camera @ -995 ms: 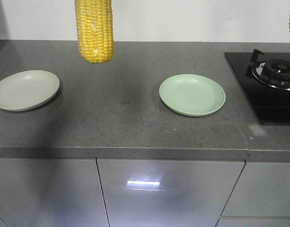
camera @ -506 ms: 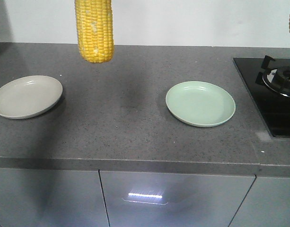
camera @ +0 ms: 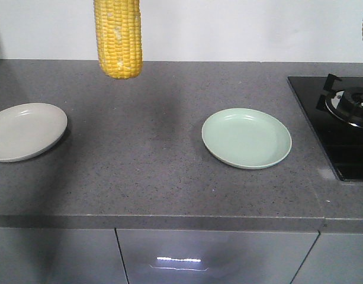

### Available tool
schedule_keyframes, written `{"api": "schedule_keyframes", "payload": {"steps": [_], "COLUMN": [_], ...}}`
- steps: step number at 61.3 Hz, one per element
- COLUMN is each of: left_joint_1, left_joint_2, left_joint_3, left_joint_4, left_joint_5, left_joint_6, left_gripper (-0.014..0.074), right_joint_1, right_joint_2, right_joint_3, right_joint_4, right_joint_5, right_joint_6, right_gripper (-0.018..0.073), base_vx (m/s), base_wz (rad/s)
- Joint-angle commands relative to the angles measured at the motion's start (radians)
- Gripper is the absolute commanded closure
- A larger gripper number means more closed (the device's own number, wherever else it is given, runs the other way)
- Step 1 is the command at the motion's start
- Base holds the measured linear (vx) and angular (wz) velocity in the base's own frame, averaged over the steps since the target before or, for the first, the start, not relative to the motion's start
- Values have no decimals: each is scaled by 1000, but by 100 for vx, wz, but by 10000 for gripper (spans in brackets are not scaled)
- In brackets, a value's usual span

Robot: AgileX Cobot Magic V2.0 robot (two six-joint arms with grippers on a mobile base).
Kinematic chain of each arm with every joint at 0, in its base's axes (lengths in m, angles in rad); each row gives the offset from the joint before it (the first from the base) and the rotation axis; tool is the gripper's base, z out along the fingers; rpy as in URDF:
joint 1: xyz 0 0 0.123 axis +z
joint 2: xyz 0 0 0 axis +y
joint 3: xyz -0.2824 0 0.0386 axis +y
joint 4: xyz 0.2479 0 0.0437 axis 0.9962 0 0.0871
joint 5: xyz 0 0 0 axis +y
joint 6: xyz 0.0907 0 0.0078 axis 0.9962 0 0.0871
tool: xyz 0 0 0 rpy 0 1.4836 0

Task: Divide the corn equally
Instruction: 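Drive the base closer to the empty cream and green plates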

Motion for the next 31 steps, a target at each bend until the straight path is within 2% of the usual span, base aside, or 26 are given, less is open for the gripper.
{"api": "schedule_keyframes", "payload": {"steps": [1,31], "left_joint_1": [-1,-1], "left_joint_2": [-43,-43], "left_joint_3": [-26,-26], "left_joint_4": [-38,-38], "left_joint_5": [-29,-29], "left_joint_6": [-3,-3], "left_gripper": [603,603], "right_joint_1": [-4,-4], "right_joint_2": [-15,-15], "right_joint_3": [-16,-16], "right_joint_4": [4,4], "right_joint_5": [-19,-19], "right_joint_6": [-6,-6], "right_gripper": [564,564], "base_vx": [6,6], "base_wz": [-3,-3]}}
